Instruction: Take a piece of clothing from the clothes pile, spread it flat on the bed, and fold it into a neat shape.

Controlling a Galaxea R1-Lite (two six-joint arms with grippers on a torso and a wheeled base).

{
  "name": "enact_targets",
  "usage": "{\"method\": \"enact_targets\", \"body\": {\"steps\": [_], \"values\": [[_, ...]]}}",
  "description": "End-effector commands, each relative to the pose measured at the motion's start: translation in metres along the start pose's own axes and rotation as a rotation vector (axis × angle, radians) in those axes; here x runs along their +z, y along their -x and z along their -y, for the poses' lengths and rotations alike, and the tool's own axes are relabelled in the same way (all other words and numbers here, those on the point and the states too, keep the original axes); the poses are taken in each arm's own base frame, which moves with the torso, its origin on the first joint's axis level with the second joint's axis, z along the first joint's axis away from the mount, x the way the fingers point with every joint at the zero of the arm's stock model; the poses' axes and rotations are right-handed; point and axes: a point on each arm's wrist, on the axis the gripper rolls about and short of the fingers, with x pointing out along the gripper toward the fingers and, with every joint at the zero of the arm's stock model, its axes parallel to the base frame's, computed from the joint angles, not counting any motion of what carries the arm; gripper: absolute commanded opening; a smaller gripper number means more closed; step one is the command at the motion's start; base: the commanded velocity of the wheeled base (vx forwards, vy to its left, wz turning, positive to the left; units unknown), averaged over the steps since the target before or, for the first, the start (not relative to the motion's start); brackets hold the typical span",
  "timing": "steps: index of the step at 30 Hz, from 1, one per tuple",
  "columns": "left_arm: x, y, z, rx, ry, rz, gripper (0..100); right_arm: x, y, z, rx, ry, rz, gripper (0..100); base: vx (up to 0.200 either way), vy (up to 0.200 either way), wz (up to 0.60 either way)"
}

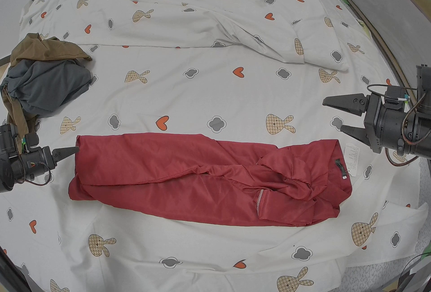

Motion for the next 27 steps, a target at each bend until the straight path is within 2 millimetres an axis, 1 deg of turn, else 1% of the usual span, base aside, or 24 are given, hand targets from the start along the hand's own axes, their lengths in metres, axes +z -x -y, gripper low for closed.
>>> {"method": "enact_targets", "body": {"steps": [1,8,11,14,18,25,27], "values": [[-0.020,-0.009,-0.040,0.034,0.115,-0.047,100,0.001,0.000,0.001,-0.002,-0.001,0.003,100,0.000,0.000,0.00],[-0.022,-0.014,-0.043,0.018,0.119,-0.054,100,0.000,-0.001,0.002,-0.005,-0.003,-0.002,100,0.000,0.000,0.00],[-0.020,-0.020,-0.040,0.001,0.107,-0.061,100,0.000,-0.002,0.002,-0.007,-0.003,-0.005,100,0.000,0.000,0.00],[-0.020,-0.024,-0.039,-0.006,0.105,-0.067,100,0.000,-0.002,0.002,-0.007,-0.003,-0.007,100,0.000,0.000,0.00],[-0.021,-0.033,-0.040,-0.024,0.103,-0.081,100,0.000,-0.002,0.003,-0.008,-0.004,-0.006,100,0.000,0.000,0.00],[-0.022,-0.037,-0.041,-0.051,0.104,-0.084,100,0.000,-0.003,0.003,-0.008,-0.004,-0.006,100,0.000,0.000,0.00],[-0.021,-0.037,-0.038,-0.079,0.097,-0.081,100,-0.001,-0.003,0.003,-0.008,-0.004,-0.008,100,0.000,0.000,0.00]]}}
